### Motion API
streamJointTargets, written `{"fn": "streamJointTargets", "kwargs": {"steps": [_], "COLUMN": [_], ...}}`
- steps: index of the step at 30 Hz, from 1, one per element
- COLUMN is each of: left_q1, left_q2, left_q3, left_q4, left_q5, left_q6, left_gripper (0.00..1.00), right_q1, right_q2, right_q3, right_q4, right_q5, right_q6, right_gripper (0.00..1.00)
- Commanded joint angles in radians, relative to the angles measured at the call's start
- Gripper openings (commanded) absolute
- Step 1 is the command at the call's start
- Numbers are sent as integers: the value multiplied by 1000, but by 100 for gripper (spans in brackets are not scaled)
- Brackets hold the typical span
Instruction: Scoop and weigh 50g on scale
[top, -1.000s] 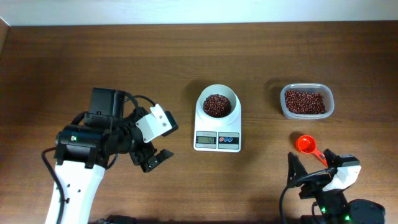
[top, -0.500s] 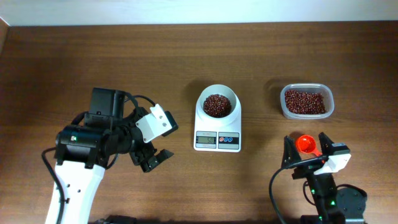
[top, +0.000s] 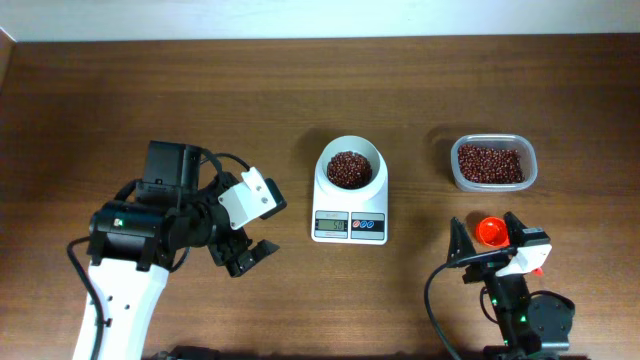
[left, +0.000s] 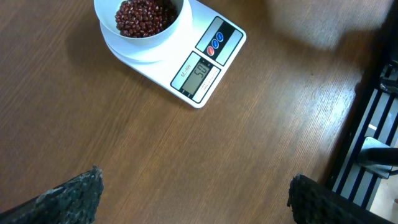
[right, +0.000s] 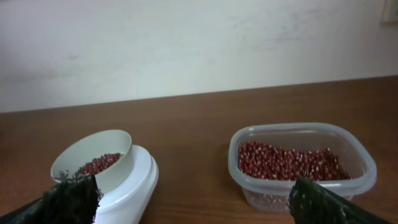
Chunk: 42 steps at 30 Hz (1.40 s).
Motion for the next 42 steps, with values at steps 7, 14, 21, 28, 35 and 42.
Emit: {"fn": "streamJointTargets", "kwargs": {"steps": [7, 14, 21, 28, 35, 42], "left_q1": [6, 6, 6, 6, 6, 6], "left_q2": [5, 5, 5, 5, 5, 5], "left_q3": [-1, -1, -1, -1, -1, -1], "left_q4": [2, 2, 2, 2, 2, 2], "left_q5": [17, 17, 17, 17, 17, 17], "left_q6": [19, 19, 19, 19, 19, 19], "left_gripper": [99, 99, 99, 99, 99, 99], "right_q1": [-3, -3, -3, -2, -2, -2], "right_q2": [-10, -10, -10, -10, -10, -10], "right_q3": [-39, -48, -48, -48, -48, -48], "right_q4": [18, 30, 29, 26, 31, 31], "right_q5": [39, 113, 114, 126, 103, 103], "right_q6": [-5, -26, -121, -252, -248, -248], "right_gripper": [99, 99, 99, 99, 99, 99]}}
